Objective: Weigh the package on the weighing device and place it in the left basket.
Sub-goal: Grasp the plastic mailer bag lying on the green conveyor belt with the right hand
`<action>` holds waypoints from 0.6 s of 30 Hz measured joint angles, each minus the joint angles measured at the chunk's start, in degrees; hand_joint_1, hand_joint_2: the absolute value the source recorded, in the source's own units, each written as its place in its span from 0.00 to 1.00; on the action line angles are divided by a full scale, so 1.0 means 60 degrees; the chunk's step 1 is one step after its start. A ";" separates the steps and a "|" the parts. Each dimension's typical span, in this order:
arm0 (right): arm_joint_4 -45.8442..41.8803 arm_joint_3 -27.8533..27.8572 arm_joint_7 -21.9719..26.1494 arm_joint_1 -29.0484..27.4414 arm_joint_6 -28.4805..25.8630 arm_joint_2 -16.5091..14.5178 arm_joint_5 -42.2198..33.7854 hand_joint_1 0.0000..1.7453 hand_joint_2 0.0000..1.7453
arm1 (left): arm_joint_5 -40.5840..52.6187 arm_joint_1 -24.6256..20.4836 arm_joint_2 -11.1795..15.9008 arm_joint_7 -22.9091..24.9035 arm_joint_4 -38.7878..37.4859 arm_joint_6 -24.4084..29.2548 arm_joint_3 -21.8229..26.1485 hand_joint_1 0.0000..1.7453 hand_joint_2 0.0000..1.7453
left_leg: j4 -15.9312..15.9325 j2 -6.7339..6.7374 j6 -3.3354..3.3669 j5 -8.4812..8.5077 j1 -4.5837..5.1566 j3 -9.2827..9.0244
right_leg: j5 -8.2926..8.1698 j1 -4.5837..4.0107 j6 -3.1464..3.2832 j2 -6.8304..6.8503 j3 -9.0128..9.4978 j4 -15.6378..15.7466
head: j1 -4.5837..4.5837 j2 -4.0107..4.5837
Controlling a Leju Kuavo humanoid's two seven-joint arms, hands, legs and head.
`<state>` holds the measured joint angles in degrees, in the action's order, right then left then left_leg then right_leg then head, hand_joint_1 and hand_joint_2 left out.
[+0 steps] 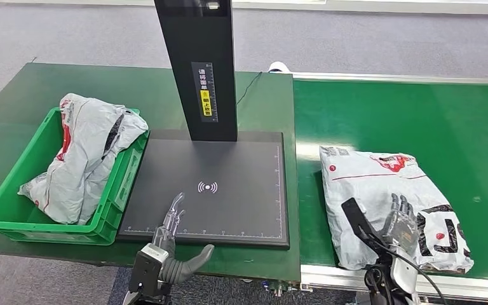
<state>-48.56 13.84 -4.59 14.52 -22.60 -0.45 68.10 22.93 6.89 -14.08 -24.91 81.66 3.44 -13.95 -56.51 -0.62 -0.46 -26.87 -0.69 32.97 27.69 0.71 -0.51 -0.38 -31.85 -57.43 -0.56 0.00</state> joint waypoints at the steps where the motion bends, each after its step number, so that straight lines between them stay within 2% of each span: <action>1: 0.0156 0.0139 -0.0083 0.0035 0.0014 0.0091 0.0096 0.00 1.00 | -0.0001 0.0001 0.0000 0.0000 0.0000 -0.0031 0.0009 0.00 1.00 | -0.0001 -0.0001 0.0000 0.0000 0.0000 0.0000 | 0.0000 0.0000 0.0000 0.0000 -0.0001 0.0000 | -0.0001 0.0000; 5: 0.0447 0.0667 -0.0306 0.0022 0.0563 0.0317 0.0530 0.00 1.00 | -0.0020 -0.0010 0.0000 -0.0002 0.0000 -0.0200 0.0035 0.00 1.00 | -0.0001 0.0000 0.0000 -0.0001 -0.0001 -0.0002 | 0.0003 -0.0001 -0.0002 0.0001 -0.0003 0.0001 | -0.0004 0.0000; 9: 0.0506 0.1017 -0.0329 0.0001 0.1251 0.0346 0.0807 0.00 1.00 | -0.0029 -0.0046 0.0000 0.0005 0.0000 -0.0349 0.0061 0.00 1.00 | -0.0001 0.0000 0.0003 -0.0004 -0.0002 -0.0019 | 0.0013 -0.0001 -0.0008 0.0005 0.0008 0.0003 | -0.0003 0.0000; 10: 0.0511 0.1065 -0.0322 0.0003 0.1380 0.0341 0.0857 0.03 1.00 | -0.0029 -0.0061 0.0000 0.0007 0.0000 -0.0376 0.0066 0.00 1.00 | -0.0001 -0.0001 0.0007 -0.0007 -0.0002 -0.0028 | 0.0017 -0.0001 -0.0013 0.0009 0.0016 0.0004 | -0.0003 0.0000; 11: 0.0518 0.1101 -0.0314 0.0008 0.1487 0.0335 0.0896 0.14 1.00 | -0.0029 -0.0076 0.0000 0.0012 0.0000 -0.0395 0.0068 0.00 1.00 | -0.0001 -0.0002 0.0012 -0.0010 -0.0002 -0.0038 | 0.0021 -0.0001 -0.0017 0.0014 0.0028 0.0006 | -0.0002 0.0000; 14: 0.0547 0.1159 -0.0251 0.0016 0.1750 0.0300 0.0970 0.87 1.00 | -0.0029 -0.0115 0.0000 0.0030 0.0000 -0.0452 0.0073 0.00 1.00 | -0.0001 -0.0003 0.0024 -0.0018 -0.0001 -0.0071 | 0.0026 0.0000 -0.0024 0.0021 0.0073 0.0014 | -0.0001 0.0000; 15: 0.0559 0.1163 -0.0216 0.0008 0.1813 0.0282 0.0987 1.00 1.00 | -0.0029 -0.0124 0.0000 0.0035 0.0000 -0.0463 0.0074 0.00 1.00 | -0.0001 -0.0003 0.0027 -0.0020 0.0000 -0.0081 | 0.0027 0.0000 -0.0026 0.0022 0.0086 0.0016 | -0.0001 0.0000; 18: 0.0582 0.1165 -0.0086 -0.0028 0.1925 0.0225 0.1048 1.00 1.00 | -0.0027 -0.0132 0.0000 0.0042 0.0000 -0.0485 0.0076 0.00 1.00 | -0.0001 -0.0003 0.0035 -0.0024 0.0004 -0.0102 | 0.0028 0.0004 -0.0031 0.0022 0.0111 0.0021 | 0.0000 0.0000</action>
<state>-45.07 20.83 -5.11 14.35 -11.05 0.90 74.39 22.76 6.09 -14.08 -24.66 81.66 0.53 -13.50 -56.51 -0.64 -0.25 -27.02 -0.67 32.36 27.86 0.73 -0.69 -0.25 -31.18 -57.30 -0.56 0.00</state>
